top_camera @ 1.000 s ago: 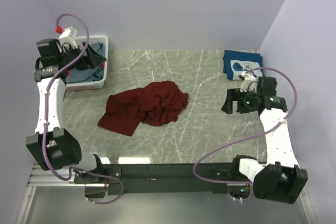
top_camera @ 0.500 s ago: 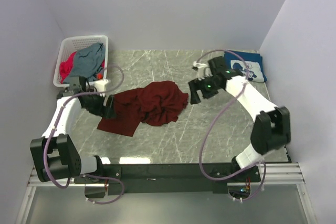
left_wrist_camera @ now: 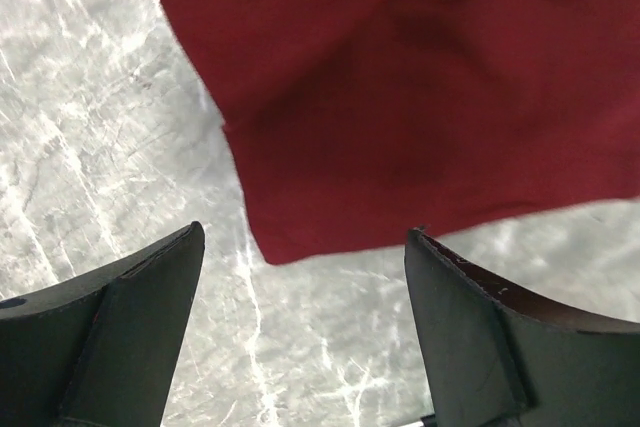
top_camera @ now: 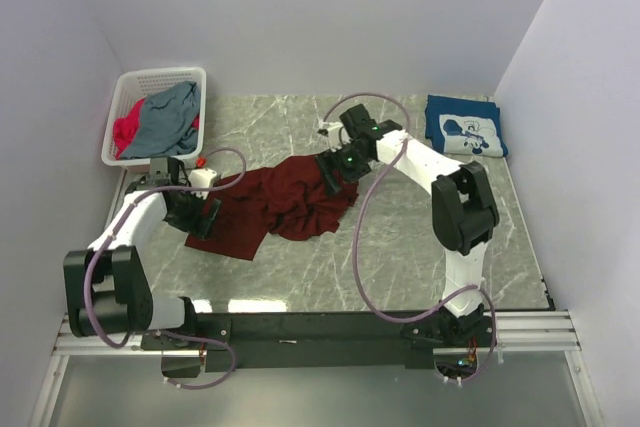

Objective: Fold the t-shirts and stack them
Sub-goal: Flatten the tshirt out

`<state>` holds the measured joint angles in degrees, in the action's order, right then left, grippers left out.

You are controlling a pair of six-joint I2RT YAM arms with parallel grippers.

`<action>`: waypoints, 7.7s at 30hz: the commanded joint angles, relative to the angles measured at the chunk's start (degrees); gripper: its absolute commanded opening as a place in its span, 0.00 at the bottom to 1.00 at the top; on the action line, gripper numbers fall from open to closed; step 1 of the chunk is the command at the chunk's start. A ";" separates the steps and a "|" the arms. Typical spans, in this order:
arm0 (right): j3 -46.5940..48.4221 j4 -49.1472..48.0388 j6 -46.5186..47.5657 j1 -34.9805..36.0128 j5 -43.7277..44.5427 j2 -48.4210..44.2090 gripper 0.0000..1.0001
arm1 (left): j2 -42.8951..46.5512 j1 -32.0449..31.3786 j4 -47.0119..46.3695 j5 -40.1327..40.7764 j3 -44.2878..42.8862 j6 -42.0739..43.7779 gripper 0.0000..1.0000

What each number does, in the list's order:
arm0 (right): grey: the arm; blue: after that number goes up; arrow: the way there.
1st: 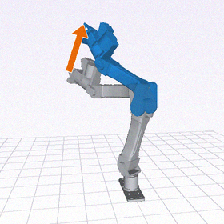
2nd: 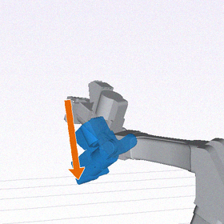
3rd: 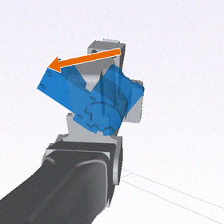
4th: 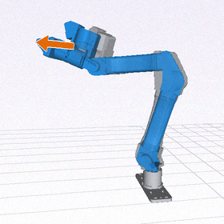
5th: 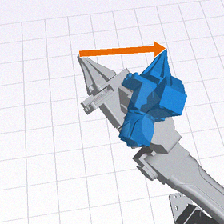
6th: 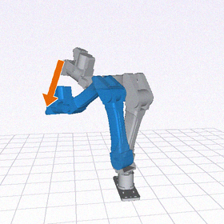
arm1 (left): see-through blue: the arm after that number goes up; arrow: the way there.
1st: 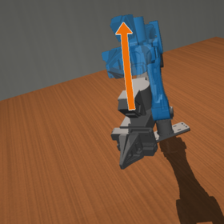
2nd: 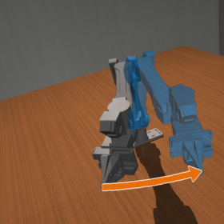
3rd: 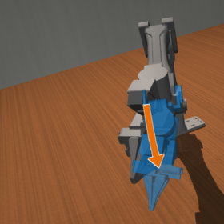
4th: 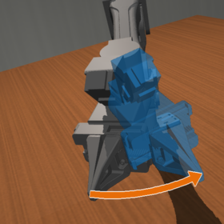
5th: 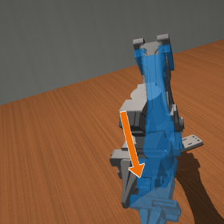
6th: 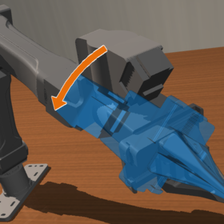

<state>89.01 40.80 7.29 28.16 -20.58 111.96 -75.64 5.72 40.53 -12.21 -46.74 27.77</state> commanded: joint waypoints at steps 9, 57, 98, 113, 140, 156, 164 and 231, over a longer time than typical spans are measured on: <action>2.23 0.25 -0.52 2.51 2.64 4.23 0.38 | -10.40 -3.07 -9.94 6.84 -1.60 -5.70 0.72; -1.73 -14.35 9.24 25.19 40.88 -7.53 0.00 | -10.32 4.92 8.51 -5.02 -10.83 -3.78 0.01; 42.96 -19.88 -3.77 -36.77 15.66 -25.66 0.00 | -30.54 -6.76 -46.82 10.53 -87.82 -34.27 0.01; -9.88 -11.90 17.47 -36.79 -15.18 -64.55 0.00 | 2.92 -6.24 -40.72 -14.59 -22.59 -7.06 0.00; -37.60 7.02 23.92 30.71 -3.95 -45.79 0.17 | 10.77 -2.55 -12.77 -6.69 8.43 39.21 0.20; -19.85 7.46 19.44 0.93 3.34 -28.05 0.30 | 5.77 -5.45 -6.68 -8.90 -1.86 13.65 0.48; -11.15 5.78 15.83 -4.51 7.65 -10.20 0.26 | -6.71 -11.25 -10.21 1.12 -2.65 2.30 0.40; -16.70 23.62 17.68 2.08 -0.06 -8.59 0.27 | -25.18 -10.46 -0.38 5.71 -23.39 -0.26 0.40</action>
<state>69.14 59.51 26.81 31.42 -9.85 108.16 -102.02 -4.97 37.12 -5.08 -65.39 27.57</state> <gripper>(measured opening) 0.259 0.393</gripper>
